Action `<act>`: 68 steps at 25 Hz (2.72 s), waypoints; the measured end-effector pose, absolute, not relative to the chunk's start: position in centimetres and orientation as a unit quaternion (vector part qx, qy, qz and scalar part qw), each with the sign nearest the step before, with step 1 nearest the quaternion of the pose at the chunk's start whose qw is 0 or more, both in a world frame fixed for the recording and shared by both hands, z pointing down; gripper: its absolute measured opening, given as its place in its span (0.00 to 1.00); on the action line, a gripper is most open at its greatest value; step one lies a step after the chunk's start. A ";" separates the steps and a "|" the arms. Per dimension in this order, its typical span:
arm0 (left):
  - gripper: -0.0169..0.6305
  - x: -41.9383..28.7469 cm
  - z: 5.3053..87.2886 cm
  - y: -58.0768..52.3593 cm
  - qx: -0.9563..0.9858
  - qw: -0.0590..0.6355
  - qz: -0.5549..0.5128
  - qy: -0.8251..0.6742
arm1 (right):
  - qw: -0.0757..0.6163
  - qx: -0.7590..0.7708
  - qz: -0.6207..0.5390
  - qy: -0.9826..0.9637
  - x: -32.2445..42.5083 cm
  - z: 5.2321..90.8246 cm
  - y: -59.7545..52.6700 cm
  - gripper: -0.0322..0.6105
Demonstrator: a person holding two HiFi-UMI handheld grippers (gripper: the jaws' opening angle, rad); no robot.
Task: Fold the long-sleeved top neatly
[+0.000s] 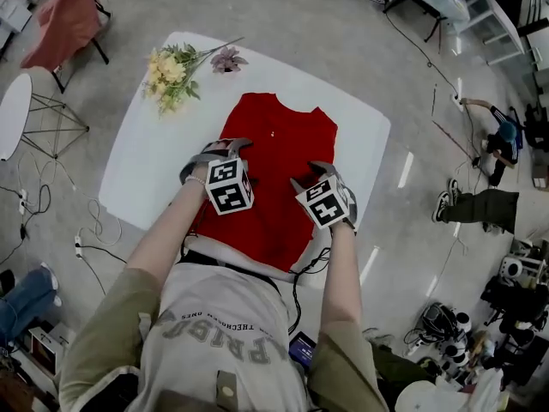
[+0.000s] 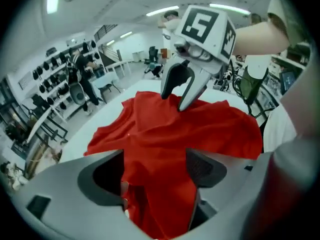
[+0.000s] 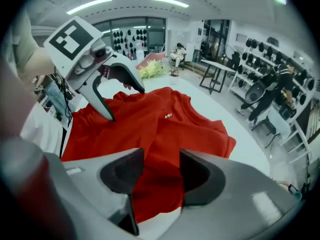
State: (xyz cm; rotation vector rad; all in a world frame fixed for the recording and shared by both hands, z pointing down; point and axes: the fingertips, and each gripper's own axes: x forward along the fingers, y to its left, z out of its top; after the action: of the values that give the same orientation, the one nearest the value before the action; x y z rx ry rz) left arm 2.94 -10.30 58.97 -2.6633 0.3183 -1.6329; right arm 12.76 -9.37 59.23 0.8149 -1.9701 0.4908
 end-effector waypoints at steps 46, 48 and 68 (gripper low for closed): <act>0.66 -14.2 63.9 9.8 -0.821 -0.050 -0.556 0.121 | 0.517 0.310 0.152 -0.783 11.1 62.8 17.7 0.47; 0.65 -14.1 64.0 9.9 -0.819 -0.055 -0.558 0.124 | 0.534 0.308 0.135 -0.776 11.6 63.3 17.8 0.38; 0.10 -16.9 61.2 22.1 -0.823 -0.192 -0.535 0.018 | 0.524 0.190 0.208 -0.804 11.4 61.3 29.0 0.17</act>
State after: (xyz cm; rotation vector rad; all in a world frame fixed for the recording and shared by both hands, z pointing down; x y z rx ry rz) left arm -16.94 22.06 61.15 -2.9568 0.0645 -1.9224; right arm 11.36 29.03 61.34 0.4556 -1.9234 0.4990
